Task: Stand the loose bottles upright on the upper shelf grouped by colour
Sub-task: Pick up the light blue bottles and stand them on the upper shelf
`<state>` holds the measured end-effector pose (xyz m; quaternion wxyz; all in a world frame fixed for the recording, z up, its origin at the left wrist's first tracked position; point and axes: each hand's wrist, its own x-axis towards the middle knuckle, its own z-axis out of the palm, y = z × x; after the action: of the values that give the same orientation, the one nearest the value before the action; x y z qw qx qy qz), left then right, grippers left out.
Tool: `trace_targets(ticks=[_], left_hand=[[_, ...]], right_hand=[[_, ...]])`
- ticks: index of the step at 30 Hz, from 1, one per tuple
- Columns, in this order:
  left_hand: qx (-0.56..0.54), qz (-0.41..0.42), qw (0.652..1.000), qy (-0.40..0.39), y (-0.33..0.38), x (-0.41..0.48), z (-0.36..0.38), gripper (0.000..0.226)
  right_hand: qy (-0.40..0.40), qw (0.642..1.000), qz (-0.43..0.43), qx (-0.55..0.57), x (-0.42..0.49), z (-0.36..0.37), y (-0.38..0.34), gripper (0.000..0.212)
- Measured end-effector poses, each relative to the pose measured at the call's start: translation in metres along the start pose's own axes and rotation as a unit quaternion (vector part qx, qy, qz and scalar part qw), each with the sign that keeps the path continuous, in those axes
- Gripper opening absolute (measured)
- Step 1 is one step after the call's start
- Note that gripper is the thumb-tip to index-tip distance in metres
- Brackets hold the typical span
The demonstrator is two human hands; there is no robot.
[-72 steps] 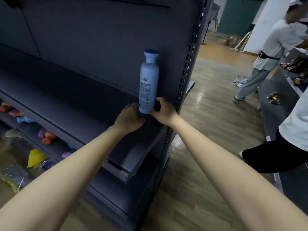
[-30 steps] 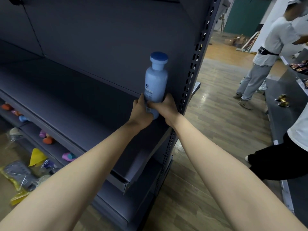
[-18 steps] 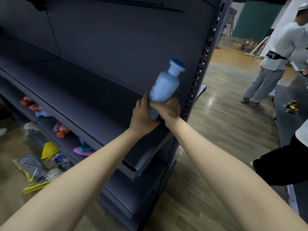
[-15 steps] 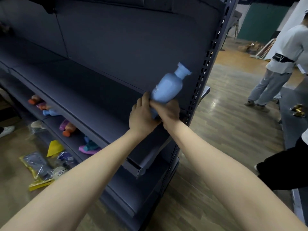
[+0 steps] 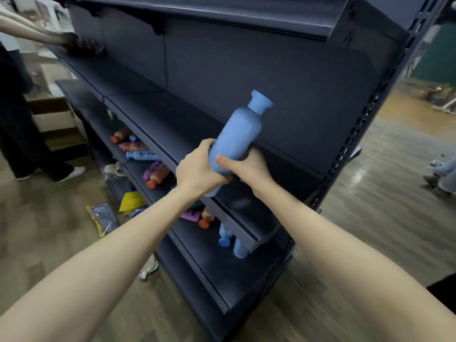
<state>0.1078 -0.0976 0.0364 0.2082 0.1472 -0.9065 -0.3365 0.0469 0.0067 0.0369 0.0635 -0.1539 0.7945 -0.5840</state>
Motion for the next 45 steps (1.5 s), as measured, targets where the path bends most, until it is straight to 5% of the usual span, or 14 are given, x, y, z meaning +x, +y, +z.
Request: trace_targets(ticks=[10,14,19,22,26,34,45], left_hand=[[-0.206,-0.043,0.977,-0.023,-0.094,-0.035,-0.091,0.079],[-0.267,-0.057,0.962,-0.026,-0.128,-0.057,-0.132,0.066],[-0.331,-0.076,0.940,-0.040,-0.165,-0.088,-0.175,0.066],[-0.345,-0.085,0.934,-0.036,-0.186,-0.105,-0.197,0.072],[-0.350,-0.102,0.931,-0.022,-0.206,-0.126,-0.226,0.073],[-0.225,-0.093,0.969,0.046,-0.227,-0.151,-0.274,0.090],[-0.145,-0.119,0.975,0.117,-0.250,-0.142,-0.297,0.081]], right_hand=[[-0.233,0.970,-0.027,0.061,-0.022,0.082,-0.035,0.042],[-0.284,0.955,-0.028,0.076,-0.033,0.127,-0.046,0.036],[-0.347,0.932,-0.019,0.105,-0.065,0.186,-0.070,0.048],[-0.352,0.929,-0.030,0.112,-0.084,0.218,-0.083,0.056],[-0.325,0.938,-0.056,0.110,-0.106,0.253,-0.100,0.034],[-0.318,0.936,-0.100,0.111,-0.133,0.308,-0.124,0.037],[-0.323,0.933,-0.138,0.081,-0.120,0.355,-0.134,0.044]])
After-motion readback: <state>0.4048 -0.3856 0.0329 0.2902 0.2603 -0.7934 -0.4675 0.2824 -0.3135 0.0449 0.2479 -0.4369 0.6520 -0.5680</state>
